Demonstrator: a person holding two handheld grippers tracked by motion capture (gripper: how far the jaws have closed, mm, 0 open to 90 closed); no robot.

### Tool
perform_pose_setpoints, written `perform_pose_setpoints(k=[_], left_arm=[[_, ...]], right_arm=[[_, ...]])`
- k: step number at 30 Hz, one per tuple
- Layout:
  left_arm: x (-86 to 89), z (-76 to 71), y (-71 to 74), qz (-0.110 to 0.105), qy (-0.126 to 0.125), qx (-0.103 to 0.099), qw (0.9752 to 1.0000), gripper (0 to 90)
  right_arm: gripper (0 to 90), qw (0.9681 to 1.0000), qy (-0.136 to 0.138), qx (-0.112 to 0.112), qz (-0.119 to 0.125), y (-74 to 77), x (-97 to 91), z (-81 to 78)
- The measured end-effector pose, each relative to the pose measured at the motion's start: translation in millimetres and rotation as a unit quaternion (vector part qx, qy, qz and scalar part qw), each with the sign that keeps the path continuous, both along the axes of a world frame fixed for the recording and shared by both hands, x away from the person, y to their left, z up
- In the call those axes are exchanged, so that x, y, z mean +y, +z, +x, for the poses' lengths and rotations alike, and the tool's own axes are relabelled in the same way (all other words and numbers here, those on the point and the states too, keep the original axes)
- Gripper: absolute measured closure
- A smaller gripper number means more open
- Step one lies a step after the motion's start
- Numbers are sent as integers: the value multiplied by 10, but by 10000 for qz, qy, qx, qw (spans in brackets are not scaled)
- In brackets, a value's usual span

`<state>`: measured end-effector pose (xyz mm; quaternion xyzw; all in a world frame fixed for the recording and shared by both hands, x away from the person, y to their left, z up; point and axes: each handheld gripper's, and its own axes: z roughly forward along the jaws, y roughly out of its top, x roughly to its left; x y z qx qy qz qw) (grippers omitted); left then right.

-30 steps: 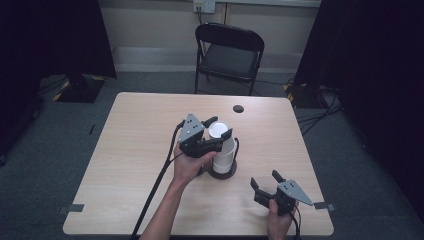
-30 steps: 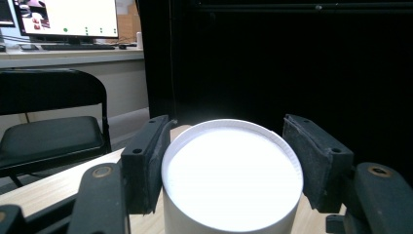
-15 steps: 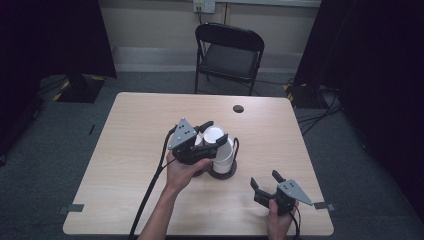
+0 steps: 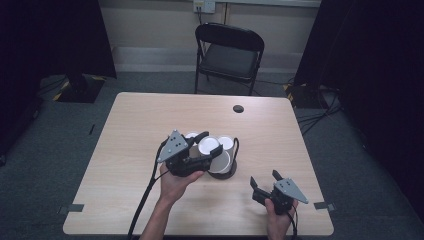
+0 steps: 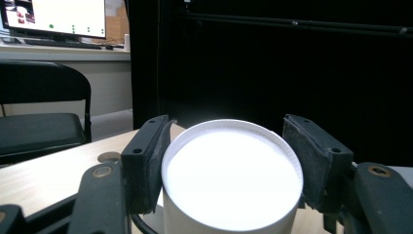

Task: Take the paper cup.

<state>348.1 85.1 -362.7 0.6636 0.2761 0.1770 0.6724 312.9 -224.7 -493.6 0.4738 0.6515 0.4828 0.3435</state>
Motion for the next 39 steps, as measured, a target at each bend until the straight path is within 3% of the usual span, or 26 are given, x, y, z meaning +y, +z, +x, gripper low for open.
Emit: perform_pose_setpoints(k=[11, 15, 17, 20, 25, 27, 31, 36, 39], left_arm=[[57, -102, -139, -237, -127, 328, 9991, 360], [89, -96, -222, -370, -76, 539, 9978, 360], [115, -69, -272, -490, -94, 776, 9957, 360], [165, -49, -349, -741, -214, 1027, 9917, 360], [230, -53, -450, -836, -268, 1283, 9878, 360], [254, -67, -480, -871, -338, 1371, 9861, 361], [270, -116, -527, -821, -444, 1434, 9853, 361], [262, -183, -572, -864, -562, 1514, 9831, 361], [264, -201, -586, -1047, -670, 1619, 9789, 361]], right_arm=[[240, 9997, 202, 12, 153, 3, 27, 1], [306, 9987, 281, -410, 97, 24, 172, -122], [322, 9974, 548, -462, 108, 50, 266, -158], [358, 9928, 1043, -581, 119, 78, 413, -197], [402, 9832, 1637, -800, 137, 94, 602, -237], [413, 9809, 1744, -857, 127, 90, 637, -245], [492, 9760, 1886, -1089, 99, 81, 662, -261], [560, 9657, 2211, -1361, 54, 71, 715, -288], [602, 9602, 2388, -1452, 42, 64, 749, -301]])
